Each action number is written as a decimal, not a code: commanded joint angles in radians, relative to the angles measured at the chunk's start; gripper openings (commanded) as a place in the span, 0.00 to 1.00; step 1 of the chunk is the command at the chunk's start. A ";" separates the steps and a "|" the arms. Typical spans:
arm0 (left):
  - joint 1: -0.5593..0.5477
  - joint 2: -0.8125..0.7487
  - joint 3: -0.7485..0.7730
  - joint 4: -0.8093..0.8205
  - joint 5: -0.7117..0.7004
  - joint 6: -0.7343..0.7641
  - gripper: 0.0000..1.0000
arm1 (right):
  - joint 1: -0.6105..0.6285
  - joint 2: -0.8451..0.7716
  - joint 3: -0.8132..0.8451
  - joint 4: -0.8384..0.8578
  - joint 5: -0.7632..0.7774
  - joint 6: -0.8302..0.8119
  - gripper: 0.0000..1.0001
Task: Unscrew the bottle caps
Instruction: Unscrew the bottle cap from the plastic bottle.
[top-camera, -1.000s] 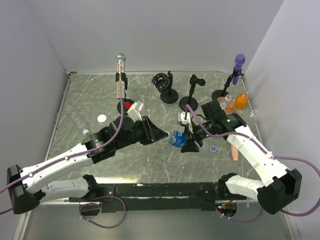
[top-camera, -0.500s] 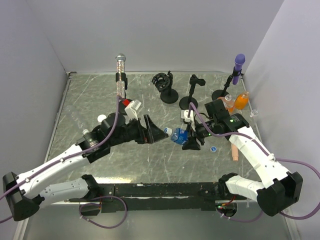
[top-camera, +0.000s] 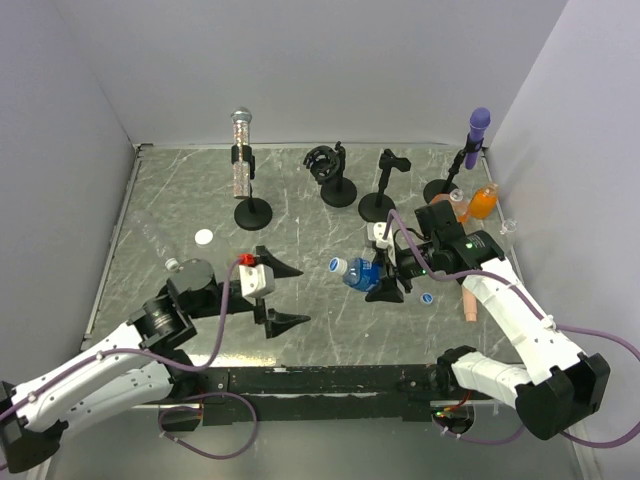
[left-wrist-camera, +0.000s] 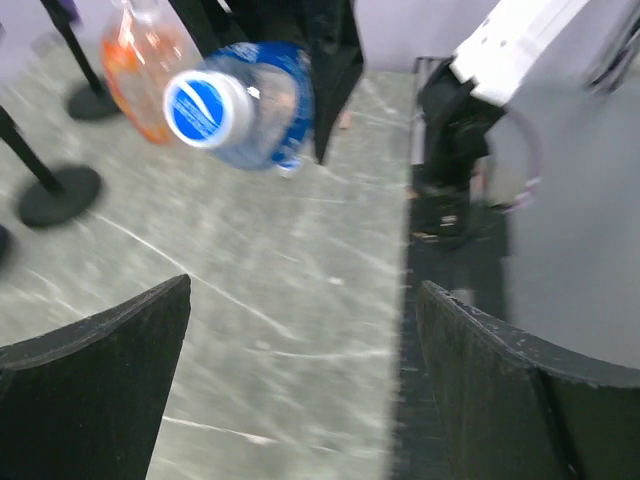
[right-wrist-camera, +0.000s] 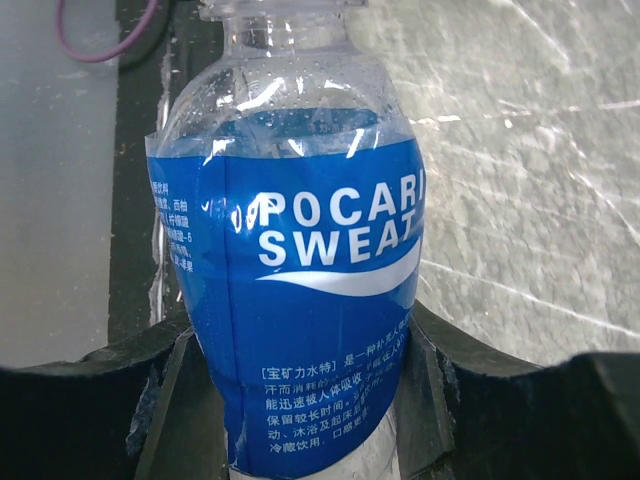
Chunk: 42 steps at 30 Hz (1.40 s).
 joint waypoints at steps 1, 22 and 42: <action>0.002 0.106 0.066 0.165 0.052 0.305 0.97 | -0.006 -0.042 -0.020 -0.027 -0.082 -0.076 0.25; 0.002 0.351 0.198 0.265 0.221 0.243 0.72 | -0.004 -0.011 -0.012 -0.062 -0.122 -0.122 0.25; 0.002 0.375 0.192 0.317 0.201 0.103 0.57 | -0.004 0.001 -0.009 -0.067 -0.125 -0.118 0.25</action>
